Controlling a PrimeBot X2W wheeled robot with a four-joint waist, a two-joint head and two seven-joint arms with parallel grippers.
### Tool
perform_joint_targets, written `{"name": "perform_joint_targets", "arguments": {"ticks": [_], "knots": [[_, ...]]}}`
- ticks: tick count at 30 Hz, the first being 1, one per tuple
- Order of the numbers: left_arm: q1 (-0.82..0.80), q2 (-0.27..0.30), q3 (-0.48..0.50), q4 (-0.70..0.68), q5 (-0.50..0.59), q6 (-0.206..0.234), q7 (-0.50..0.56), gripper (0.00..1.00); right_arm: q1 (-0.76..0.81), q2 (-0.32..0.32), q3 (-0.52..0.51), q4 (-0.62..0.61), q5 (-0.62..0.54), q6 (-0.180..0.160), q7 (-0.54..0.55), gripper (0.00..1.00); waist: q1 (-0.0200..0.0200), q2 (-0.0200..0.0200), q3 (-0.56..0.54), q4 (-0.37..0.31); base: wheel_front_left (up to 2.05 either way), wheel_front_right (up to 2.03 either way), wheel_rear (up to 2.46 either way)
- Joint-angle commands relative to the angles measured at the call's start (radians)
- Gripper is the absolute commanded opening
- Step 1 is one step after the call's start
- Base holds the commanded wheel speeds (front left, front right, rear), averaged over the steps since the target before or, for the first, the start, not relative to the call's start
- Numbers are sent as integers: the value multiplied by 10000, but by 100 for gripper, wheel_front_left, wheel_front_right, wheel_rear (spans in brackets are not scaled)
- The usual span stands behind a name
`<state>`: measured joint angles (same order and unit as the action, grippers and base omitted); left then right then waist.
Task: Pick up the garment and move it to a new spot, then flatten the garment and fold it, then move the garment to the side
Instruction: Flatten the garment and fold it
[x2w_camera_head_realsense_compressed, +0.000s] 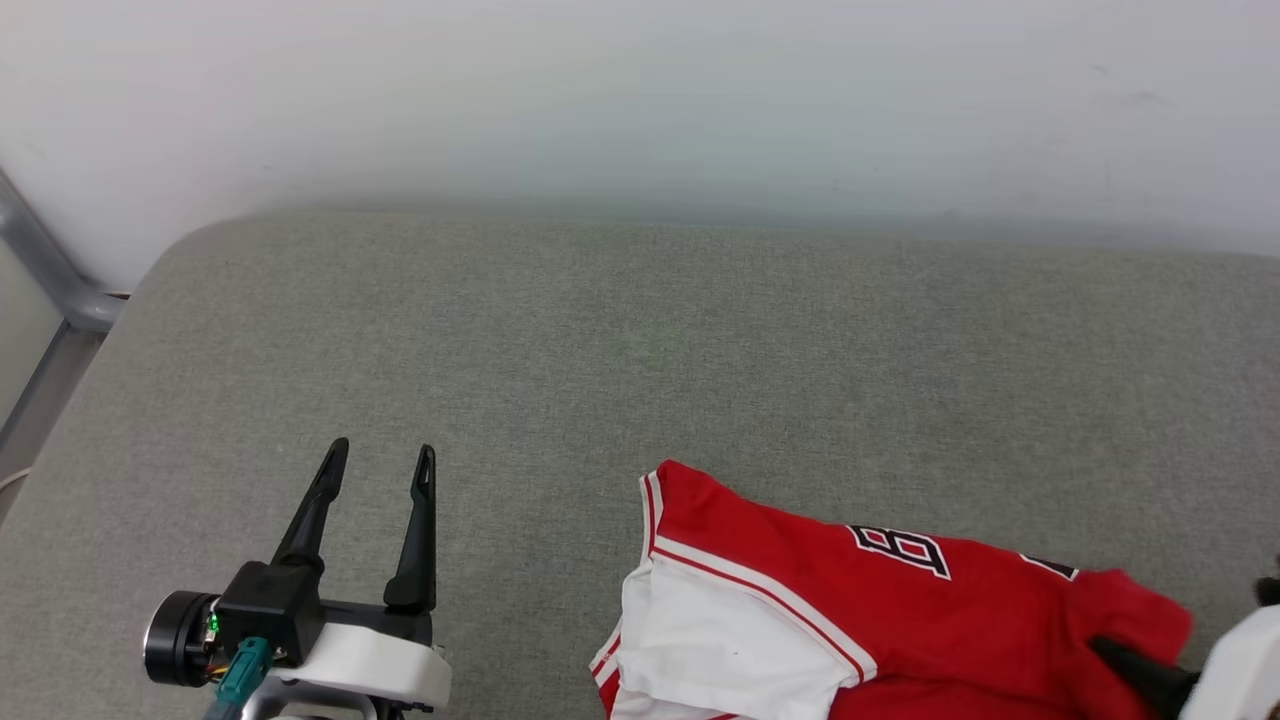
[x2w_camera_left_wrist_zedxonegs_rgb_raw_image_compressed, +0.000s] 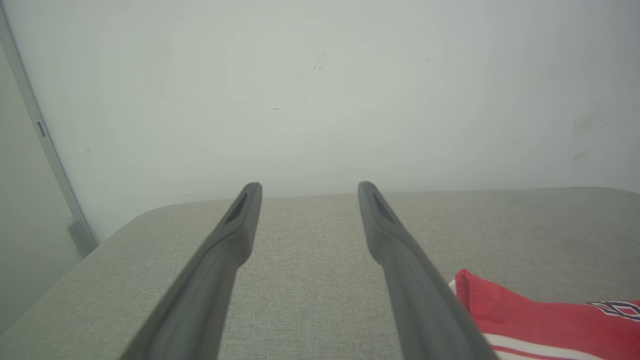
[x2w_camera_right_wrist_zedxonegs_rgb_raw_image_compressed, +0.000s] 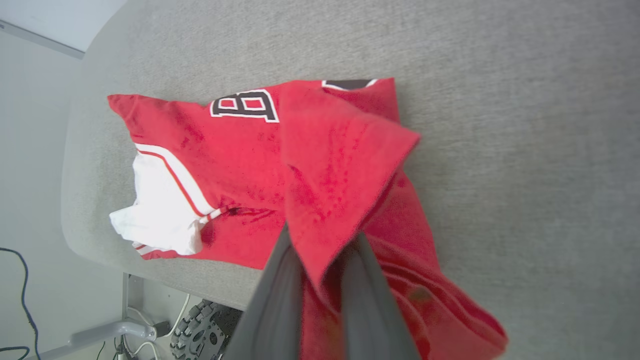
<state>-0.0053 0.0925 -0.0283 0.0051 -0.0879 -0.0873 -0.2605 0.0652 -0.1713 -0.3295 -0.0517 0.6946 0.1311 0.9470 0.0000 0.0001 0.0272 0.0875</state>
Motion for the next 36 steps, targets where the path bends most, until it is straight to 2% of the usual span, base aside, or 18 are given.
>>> {"name": "perform_joint_targets", "arguments": {"ticks": [1,6,10,13,19,23,27,28,34,35,36], "knots": [[84,-26,11,-22,68,-23,-67,100,138,273,135,-263,26,-8,165,0,0,-1,7,36,0,0,0],[15,-125,48,-13,65,-69,-60,100,107,1047,636,-995,424,-8,640,0,0,-1,70,208,0,0,0],[-41,-167,154,30,86,-115,-58,100,-134,1217,1104,-1040,1161,-8,526,0,0,-1,94,375,0,0,0],[-84,-185,186,65,133,-158,-58,100,-269,1233,1757,-628,1988,-7,-50,0,0,-1,70,503,0,0,0],[-71,-199,377,87,142,-180,-58,100,-660,1227,3293,356,2878,-7,-1505,0,0,-1,-7,692,0,0,0],[-112,-207,439,86,181,-236,-58,100,-1003,1225,4229,1142,2922,-7,-2356,0,0,-1,-13,819,0,0,0],[-103,-208,496,81,212,-240,-57,100,-1339,1221,4701,1731,2881,-7,-2871,0,0,-1,-6,871,0,0,0],[-69,-218,511,67,233,-249,-57,100,-1565,1218,4836,2235,2852,-7,-3322,0,0,-1,13,887,0,0,0],[-8,-245,418,133,237,-274,-57,100,-2423,1219,5479,3714,2796,-7,-4482,0,0,-1,25,945,0,0,0],[-22,-252,407,143,237,-281,-57,100,-2576,1219,5629,3944,2684,-7,-4618,14,0,-1,31,952,0,0,0],[-39,-255,402,151,234,-288,-57,100,-2678,1225,5768,4130,2623,-7,-4738,73,0,-1,39,956,0,0,0]]}}
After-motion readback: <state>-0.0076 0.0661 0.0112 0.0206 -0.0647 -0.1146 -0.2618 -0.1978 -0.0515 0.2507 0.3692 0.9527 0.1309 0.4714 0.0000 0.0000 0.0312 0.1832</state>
